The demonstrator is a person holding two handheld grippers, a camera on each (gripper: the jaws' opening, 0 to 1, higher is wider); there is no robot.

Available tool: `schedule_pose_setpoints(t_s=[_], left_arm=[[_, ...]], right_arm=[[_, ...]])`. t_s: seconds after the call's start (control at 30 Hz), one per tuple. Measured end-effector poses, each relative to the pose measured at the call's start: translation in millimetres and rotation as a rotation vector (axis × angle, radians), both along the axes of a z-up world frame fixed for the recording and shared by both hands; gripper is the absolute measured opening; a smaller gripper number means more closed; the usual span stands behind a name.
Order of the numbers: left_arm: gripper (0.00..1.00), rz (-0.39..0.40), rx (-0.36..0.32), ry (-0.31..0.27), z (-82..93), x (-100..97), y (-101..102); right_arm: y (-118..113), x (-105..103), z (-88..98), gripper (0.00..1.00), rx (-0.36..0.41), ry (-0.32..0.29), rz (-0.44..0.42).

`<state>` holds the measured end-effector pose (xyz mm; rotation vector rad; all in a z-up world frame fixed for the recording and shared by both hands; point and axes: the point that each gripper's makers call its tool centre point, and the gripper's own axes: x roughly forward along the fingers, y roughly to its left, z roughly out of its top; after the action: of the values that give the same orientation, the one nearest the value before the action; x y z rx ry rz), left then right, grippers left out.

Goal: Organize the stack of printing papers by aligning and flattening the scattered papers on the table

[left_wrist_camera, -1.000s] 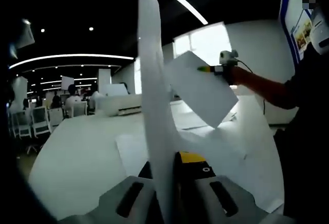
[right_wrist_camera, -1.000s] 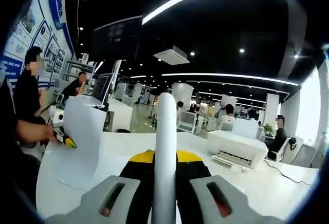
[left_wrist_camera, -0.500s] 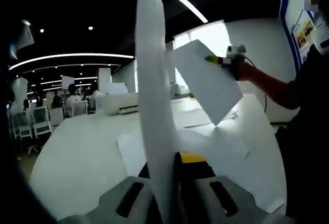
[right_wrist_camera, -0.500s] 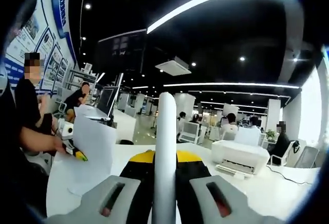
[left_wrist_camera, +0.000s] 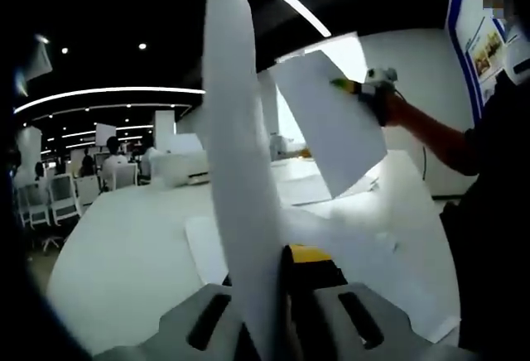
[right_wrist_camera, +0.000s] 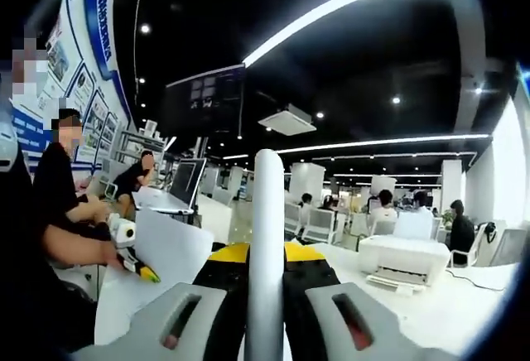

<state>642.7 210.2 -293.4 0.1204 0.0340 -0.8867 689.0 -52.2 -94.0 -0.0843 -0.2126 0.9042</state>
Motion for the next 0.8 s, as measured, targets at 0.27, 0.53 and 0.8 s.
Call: schedule_pose_setpoints(t_s=[0.27,0.53,0.8], left_arm=[[0.06,-0.014,-0.002,-0.004,0.7,-2.5,-2],[0.06,-0.026,-0.008,-0.008,1.4,-3.8,-2],[0.06,-0.03,-0.007,-0.007,0.5,-4.7,-4]], right_arm=[[15,-17,4.5,0.08,0.045,0.011,0.059],[32,-32,14.9,0.08,0.094,0.002,0.117],[45,-36,14.5,0.08,0.112,0.017,0.158]])
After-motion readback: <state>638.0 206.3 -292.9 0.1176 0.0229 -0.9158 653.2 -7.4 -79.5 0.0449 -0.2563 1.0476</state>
